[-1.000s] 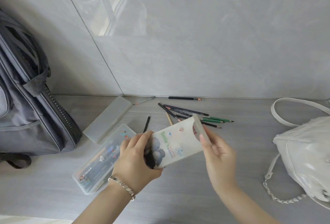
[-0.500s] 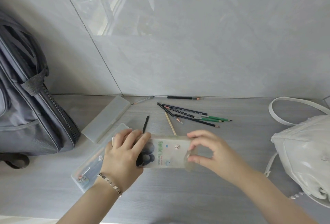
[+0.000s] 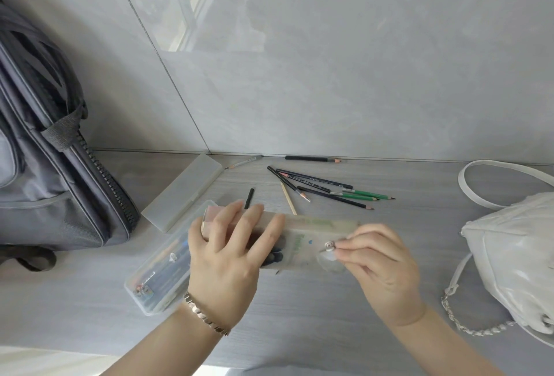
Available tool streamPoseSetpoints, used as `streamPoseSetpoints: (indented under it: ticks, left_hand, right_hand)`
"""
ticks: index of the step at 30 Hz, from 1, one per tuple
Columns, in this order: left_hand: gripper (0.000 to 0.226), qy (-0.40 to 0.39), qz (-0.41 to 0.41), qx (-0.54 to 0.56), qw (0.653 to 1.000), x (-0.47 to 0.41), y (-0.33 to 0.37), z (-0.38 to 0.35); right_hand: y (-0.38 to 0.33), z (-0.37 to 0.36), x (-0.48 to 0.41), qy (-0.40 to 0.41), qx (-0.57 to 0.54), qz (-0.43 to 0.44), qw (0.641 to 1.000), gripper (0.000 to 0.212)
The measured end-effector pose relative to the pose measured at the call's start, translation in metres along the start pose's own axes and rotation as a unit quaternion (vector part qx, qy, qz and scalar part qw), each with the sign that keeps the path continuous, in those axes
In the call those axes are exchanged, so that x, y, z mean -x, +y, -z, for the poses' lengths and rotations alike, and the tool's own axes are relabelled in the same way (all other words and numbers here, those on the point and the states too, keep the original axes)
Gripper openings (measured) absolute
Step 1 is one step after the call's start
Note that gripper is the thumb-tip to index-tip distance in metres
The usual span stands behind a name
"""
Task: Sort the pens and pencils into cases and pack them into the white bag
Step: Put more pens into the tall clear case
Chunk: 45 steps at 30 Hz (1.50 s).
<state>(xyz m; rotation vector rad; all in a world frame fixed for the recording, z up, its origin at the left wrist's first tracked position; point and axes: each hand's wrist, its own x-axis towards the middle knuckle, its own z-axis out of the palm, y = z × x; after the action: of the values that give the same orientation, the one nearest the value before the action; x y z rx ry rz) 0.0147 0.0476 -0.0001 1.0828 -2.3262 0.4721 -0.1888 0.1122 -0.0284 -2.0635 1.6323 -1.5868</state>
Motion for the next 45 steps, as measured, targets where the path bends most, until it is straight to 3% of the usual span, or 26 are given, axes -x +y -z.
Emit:
streamPoseSetpoints:
  ticks: [5,16,19,21,22,24,26,29,32,37,40,41,43,45]
  left_hand:
    - [0.050,0.095,-0.033,-0.017,0.995,-0.006,-0.002,0.000]
    - [0.028,0.157,-0.117,-0.026,0.980,-0.028,-0.018,0.004]
    - [0.026,0.159,-0.125,-0.021,0.979,-0.029,-0.018,0.006]
    - [0.026,0.148,-0.120,-0.009,0.982,-0.025,-0.016,0.006]
    - [0.027,0.136,-0.120,0.000,0.983,-0.022,-0.015,0.006]
    - [0.031,0.100,-0.128,0.016,0.987,-0.012,-0.013,0.003]
    - [0.033,0.063,-0.134,0.030,0.988,0.003,-0.012,-0.002]
    - [0.040,0.018,-0.118,0.043,0.992,0.023,-0.009,-0.012]
    - [0.049,-0.042,-0.106,0.021,0.993,0.032,-0.006,-0.020]
    - [0.097,-0.248,-0.071,-0.009,0.966,0.040,-0.009,-0.029]
    - [0.093,-0.333,-0.011,0.027,0.942,0.041,-0.010,-0.027]
    - [0.087,-0.348,0.028,0.051,0.936,0.039,-0.011,-0.024]
    - [0.080,-0.379,0.120,0.093,0.913,0.031,-0.020,-0.019]
    - [0.083,-0.433,0.228,0.156,0.858,0.026,-0.039,-0.018]
  right_hand:
    - [-0.011,0.003,-0.008,0.041,0.012,-0.001,0.999,0.011]
    - [-0.020,0.004,-0.018,0.054,0.039,-0.047,0.997,0.011]
    - [-0.024,0.003,-0.017,0.057,0.043,-0.093,0.993,0.012]
    - [-0.025,0.006,-0.018,0.016,0.005,-0.157,0.988,0.019]
    - [-0.024,0.009,-0.019,-0.046,-0.027,-0.202,0.978,0.033]
    - [-0.022,0.013,-0.019,-0.226,-0.085,-0.293,0.925,0.057]
    - [-0.018,0.011,-0.011,-0.332,-0.063,-0.291,0.895,0.054]
    - [-0.013,0.005,-0.006,-0.356,-0.033,-0.278,0.891,0.046]
    - [-0.005,0.000,-0.012,-0.397,-0.040,-0.316,0.861,0.038]
    - [0.000,-0.014,-0.037,-0.471,-0.046,-0.315,0.822,0.026]
    - [0.002,-0.026,-0.053,-0.522,-0.068,-0.323,0.787,0.031]
    - [0.003,-0.029,-0.057,-0.519,-0.069,-0.329,0.786,0.035]
    - [0.003,-0.034,-0.060,-0.457,-0.055,-0.323,0.827,0.042]
    - [0.001,-0.038,-0.061,-0.358,-0.060,-0.321,0.875,0.044]
